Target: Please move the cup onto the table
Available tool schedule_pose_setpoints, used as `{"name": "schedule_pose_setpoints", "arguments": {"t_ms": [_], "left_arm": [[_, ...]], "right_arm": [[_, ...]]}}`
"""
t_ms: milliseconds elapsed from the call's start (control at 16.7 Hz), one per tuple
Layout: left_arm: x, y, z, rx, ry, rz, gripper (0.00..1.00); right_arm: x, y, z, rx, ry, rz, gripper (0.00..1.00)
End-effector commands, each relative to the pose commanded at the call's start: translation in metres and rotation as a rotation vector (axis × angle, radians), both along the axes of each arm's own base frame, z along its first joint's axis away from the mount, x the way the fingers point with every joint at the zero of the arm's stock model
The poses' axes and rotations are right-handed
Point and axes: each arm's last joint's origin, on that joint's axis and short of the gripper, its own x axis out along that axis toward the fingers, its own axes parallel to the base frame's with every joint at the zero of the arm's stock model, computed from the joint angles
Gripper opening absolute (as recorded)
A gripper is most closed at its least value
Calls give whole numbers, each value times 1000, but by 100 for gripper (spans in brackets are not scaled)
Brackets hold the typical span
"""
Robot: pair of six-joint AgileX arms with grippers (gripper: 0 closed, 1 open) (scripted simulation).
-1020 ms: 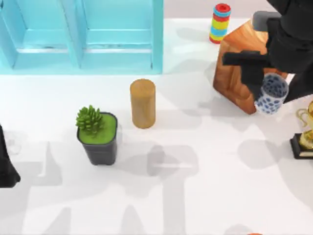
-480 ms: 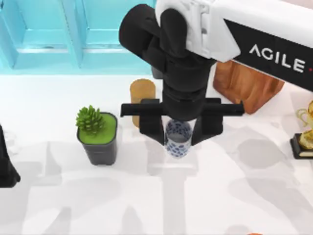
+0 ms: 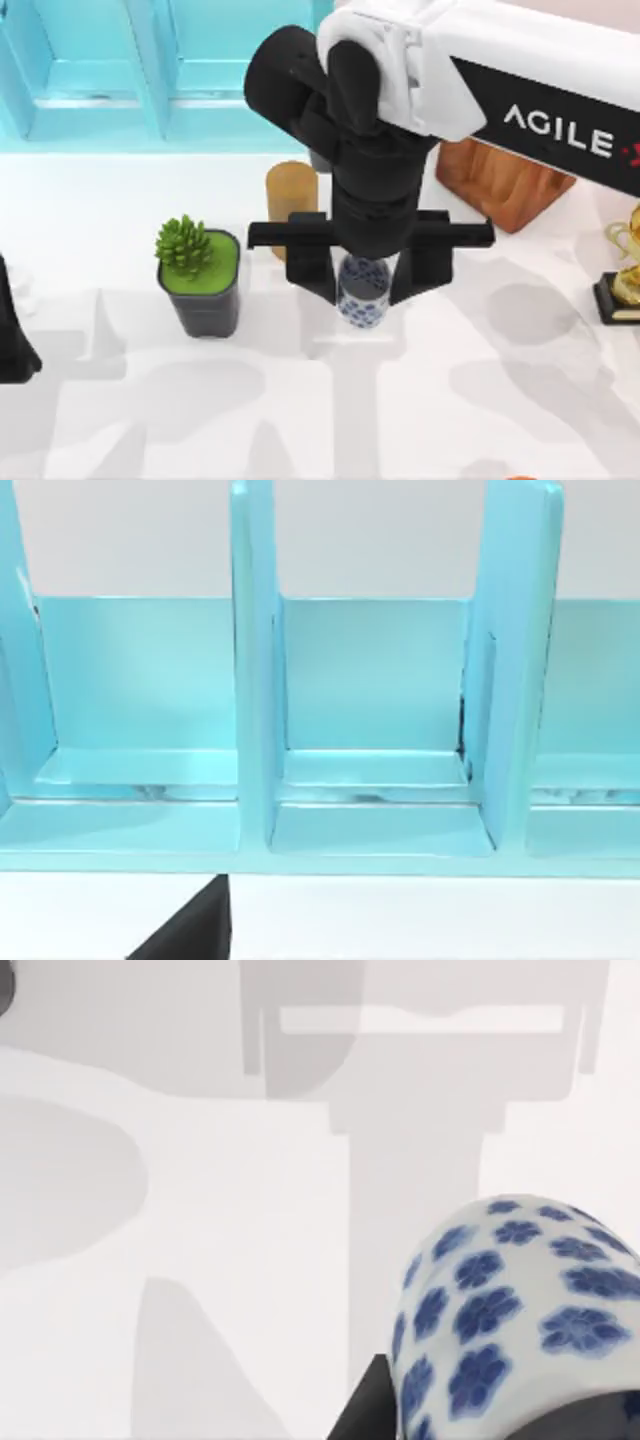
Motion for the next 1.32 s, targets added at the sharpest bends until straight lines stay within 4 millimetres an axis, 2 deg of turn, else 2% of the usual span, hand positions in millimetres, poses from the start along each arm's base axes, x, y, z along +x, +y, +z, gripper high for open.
{"name": "schedule_pose_setpoints", "arguments": {"t_ms": [540, 780, 1320], "left_arm": [[0, 0, 0, 0, 0, 0, 100], [0, 0, 0, 0, 0, 0, 100], [0, 0, 0, 0, 0, 0, 100]], "right_arm": [[-1, 2, -48, 3, -3, 6, 0], [-1, 2, -50, 2, -2, 6, 0], [-1, 2, -50, 2, -2, 6, 68]]}}
